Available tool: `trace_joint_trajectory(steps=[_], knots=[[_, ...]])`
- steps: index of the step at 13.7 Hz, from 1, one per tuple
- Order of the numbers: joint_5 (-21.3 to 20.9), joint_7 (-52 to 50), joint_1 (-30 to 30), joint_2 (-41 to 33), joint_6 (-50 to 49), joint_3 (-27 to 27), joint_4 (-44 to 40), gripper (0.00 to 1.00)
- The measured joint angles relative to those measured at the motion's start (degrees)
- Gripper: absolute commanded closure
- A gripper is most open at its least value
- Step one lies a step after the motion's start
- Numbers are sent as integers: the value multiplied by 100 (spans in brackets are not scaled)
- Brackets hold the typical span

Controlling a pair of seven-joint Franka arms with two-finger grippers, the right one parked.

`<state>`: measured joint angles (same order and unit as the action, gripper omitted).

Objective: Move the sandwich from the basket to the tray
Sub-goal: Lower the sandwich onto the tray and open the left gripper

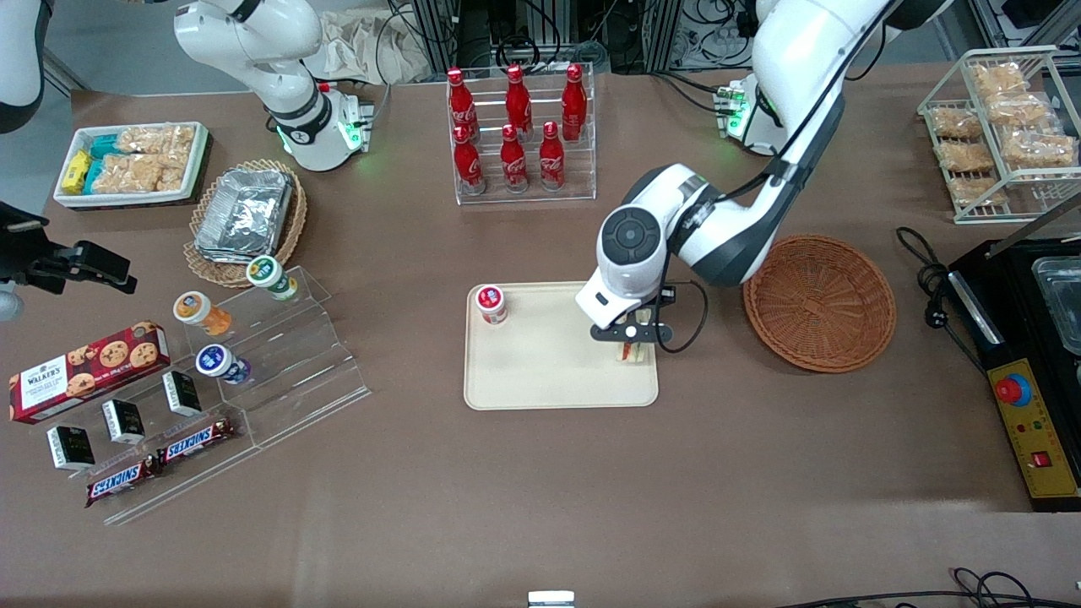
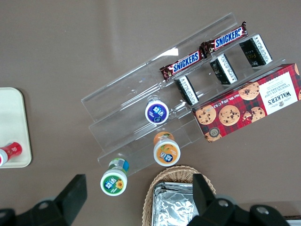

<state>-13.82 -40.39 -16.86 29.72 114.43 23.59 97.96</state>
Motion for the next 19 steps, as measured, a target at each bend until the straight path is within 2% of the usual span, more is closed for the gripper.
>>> trace_joint_trajectory(steps=[2, 6, 7, 9, 19], knots=[[-77, -44, 2, 211, 206, -9, -4, 100], [-558, -424, -1, 570, 544, -8, -6, 100], [-603, -467, -3, 647, 591, -6, -7, 88], [-641, -504, -6, 728, 658, -2, -8, 1], [-619, -545, 71, 692, 673, -5, -204, 0]])
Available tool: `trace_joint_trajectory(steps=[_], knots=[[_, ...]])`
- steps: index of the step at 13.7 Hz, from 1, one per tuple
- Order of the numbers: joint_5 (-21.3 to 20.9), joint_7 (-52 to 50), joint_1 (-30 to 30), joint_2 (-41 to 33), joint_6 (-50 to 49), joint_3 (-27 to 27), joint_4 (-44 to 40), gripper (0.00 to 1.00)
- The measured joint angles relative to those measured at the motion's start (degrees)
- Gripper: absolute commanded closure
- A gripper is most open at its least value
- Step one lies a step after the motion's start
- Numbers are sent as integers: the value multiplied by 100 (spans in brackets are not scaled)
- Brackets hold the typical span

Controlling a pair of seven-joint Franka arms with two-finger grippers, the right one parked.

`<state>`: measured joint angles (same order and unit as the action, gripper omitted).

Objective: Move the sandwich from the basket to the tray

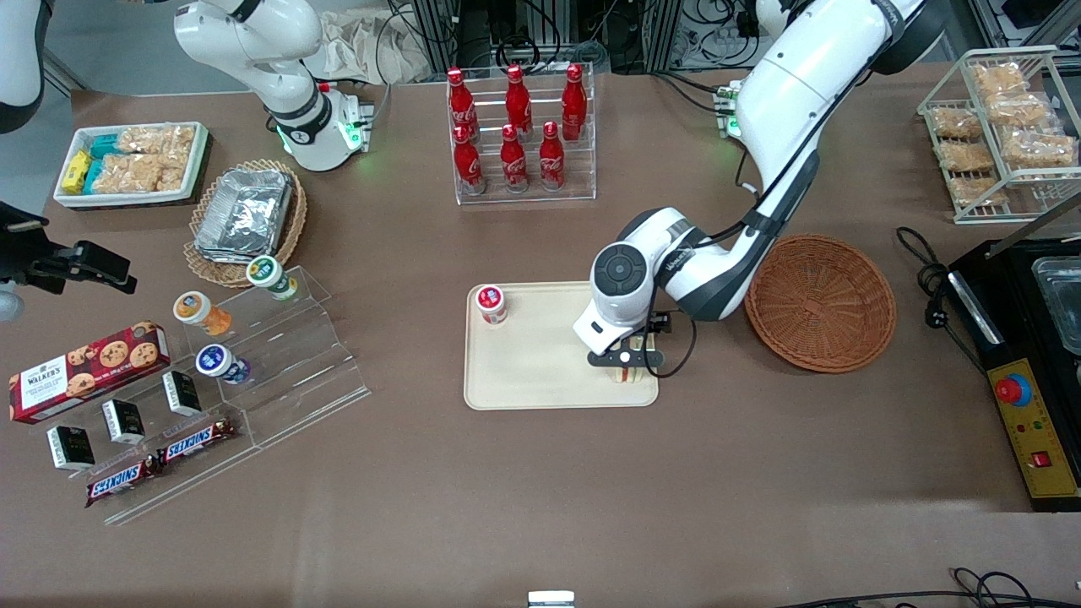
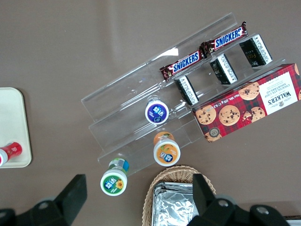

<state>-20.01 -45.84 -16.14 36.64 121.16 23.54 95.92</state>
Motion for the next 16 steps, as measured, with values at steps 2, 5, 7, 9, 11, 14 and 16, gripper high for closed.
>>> trace_joint_trajectory(steps=[2, 5, 7, 9, 11, 14, 16], knots=[[357, -2, 68, -185, -76, -4, -168, 0], [849, -6, 256, -713, -996, -38, -639, 0], [1142, -170, 460, -1184, -1666, -60, -855, 0], [1303, -284, 745, -1757, -2192, -109, -905, 0], [1333, -261, 820, -2331, -2689, -415, -902, 0], [1352, 332, 829, -3118, -3067, -868, -668, 0], [1443, 1024, 827, -3572, -3082, -1134, -344, 0]])
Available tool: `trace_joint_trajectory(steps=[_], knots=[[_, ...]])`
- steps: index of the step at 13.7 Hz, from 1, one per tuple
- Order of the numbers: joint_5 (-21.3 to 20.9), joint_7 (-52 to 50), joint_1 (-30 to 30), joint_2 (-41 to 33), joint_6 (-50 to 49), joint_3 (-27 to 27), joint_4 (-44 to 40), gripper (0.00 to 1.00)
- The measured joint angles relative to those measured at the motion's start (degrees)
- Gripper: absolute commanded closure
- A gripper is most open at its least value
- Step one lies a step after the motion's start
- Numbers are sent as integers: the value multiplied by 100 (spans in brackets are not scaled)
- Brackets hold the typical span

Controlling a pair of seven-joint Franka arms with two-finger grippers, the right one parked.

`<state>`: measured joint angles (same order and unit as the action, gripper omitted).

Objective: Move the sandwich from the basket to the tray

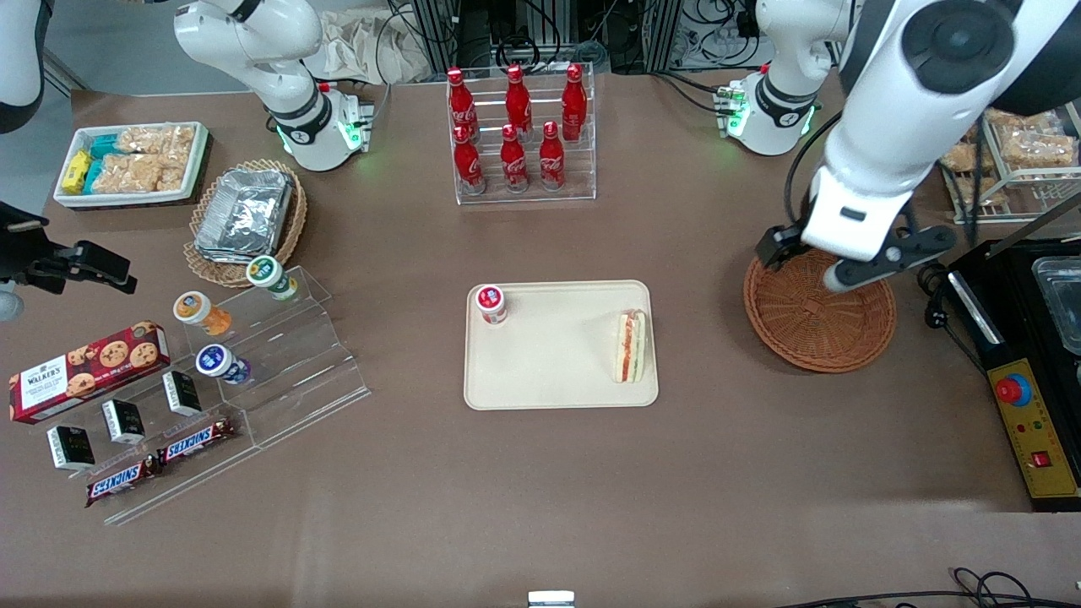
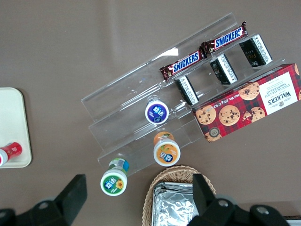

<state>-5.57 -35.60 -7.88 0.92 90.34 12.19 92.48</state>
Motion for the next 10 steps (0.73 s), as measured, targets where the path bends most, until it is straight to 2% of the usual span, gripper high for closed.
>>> trace_joint_trajectory(steps=[4, 6, 10], knots=[[289, 2048, 39, -709, 4, -857, 582, 0], [317, 2843, 228, -920, -61, -988, 719, 0], [339, 3168, 317, -949, -124, -953, 662, 0]])
